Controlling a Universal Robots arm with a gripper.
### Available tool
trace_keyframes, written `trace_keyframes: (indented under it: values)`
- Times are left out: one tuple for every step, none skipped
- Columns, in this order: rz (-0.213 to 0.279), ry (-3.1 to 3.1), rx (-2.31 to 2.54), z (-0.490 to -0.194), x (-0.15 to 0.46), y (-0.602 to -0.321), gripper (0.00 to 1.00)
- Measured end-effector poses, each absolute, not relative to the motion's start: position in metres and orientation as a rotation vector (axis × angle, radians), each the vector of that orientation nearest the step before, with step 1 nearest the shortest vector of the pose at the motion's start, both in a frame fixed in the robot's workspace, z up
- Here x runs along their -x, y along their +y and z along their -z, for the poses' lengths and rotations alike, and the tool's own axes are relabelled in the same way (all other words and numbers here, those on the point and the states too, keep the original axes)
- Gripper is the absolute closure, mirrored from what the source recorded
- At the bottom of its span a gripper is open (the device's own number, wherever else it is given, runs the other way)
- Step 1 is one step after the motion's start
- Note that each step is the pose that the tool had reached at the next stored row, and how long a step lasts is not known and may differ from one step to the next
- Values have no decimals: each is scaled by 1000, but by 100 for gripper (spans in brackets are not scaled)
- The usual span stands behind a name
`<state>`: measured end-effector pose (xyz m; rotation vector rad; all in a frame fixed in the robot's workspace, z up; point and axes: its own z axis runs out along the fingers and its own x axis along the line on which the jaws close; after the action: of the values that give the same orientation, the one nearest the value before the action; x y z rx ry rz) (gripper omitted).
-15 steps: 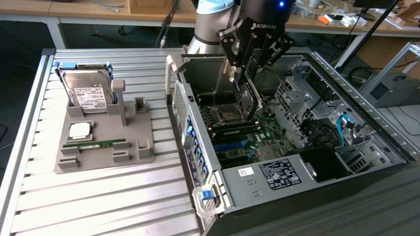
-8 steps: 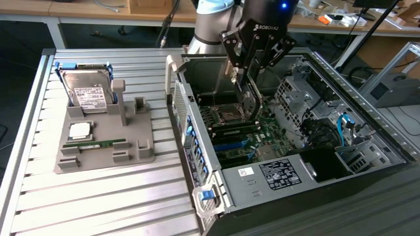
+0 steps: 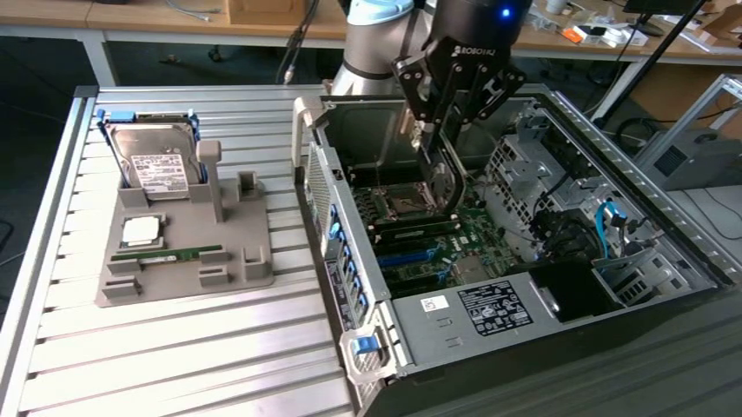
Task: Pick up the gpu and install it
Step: 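Pick up the gpu and move the gpu toward the slot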
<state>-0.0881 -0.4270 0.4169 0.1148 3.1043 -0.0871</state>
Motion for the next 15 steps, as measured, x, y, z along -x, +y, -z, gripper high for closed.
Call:
trace_keyframes:
  values:
    - [88, 3104, -115, -417, 87, -427, 73]
    - [90, 3104, -115, -416, 86, -427, 73]
    - [90, 3104, -115, -416, 86, -427, 73]
    - [91, 3104, -115, -416, 85, -427, 73]
    - [91, 3104, -115, -415, 85, -427, 73]
    - [92, 3104, -115, -415, 84, -427, 73]
    - [93, 3104, -115, -415, 84, -427, 73]
    - [93, 3104, -115, -414, 83, -427, 73]
    - [94, 3104, -115, -414, 83, -427, 73]
    - [95, 3104, -115, -414, 82, -427, 73]
    - [95, 3104, -115, -413, 81, -427, 73]
    - [96, 3104, -115, -413, 81, -427, 73]
    - [96, 3104, -115, -413, 80, -427, 73]
    - [97, 3104, -115, -412, 79, -427, 73]
    - [98, 3104, -115, -412, 79, -427, 73]
